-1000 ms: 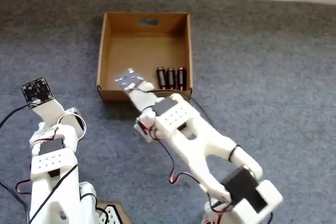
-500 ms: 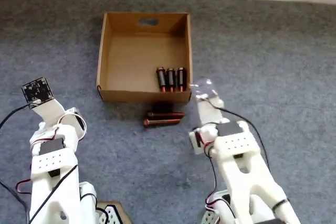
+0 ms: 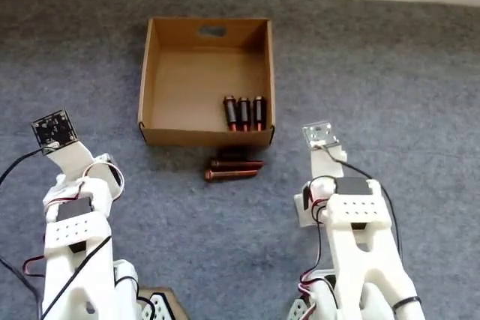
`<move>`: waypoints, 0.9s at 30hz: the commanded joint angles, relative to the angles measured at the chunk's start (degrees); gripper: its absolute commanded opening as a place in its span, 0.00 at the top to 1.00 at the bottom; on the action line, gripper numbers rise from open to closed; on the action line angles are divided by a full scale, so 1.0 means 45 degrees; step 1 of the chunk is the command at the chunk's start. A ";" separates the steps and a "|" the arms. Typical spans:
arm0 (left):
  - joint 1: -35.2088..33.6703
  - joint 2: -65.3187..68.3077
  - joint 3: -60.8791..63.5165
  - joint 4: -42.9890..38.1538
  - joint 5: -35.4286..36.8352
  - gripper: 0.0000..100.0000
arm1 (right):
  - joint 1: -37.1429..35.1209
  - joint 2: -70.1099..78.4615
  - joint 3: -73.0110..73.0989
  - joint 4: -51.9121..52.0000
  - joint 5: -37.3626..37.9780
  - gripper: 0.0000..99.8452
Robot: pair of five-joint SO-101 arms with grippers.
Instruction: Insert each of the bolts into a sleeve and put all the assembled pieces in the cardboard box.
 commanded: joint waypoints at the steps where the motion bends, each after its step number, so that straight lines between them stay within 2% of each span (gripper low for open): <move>1: 0.0244 -0.0205 -0.0537 -0.0215 0.0039 0.90 | 0.0068 -0.0088 -0.0928 -0.0127 0.0176 0.79; 9: 0.0244 -0.0205 -0.0537 -0.0215 0.0020 0.90 | 0.0068 0.3956 -0.3839 0.1495 0.0195 0.79; 13: 0.0244 -0.0205 -0.0537 -0.0215 0.0000 0.90 | 0.0049 0.4464 -0.4405 0.2061 0.0293 0.79; 16: 0.0244 -0.0205 -0.0537 -0.0215 0.0000 0.90 | -0.0225 0.4503 -0.4347 0.2139 0.1602 0.79; 20: 0.0244 -0.0205 -0.0537 -0.0215 0.0000 0.90 | -0.0850 0.4601 -0.3604 0.1534 0.2813 0.79; 27: 0.0244 -0.0205 -0.0537 -0.0215 0.0000 0.90 | -0.0928 0.4601 -0.1983 -0.0791 0.2852 0.82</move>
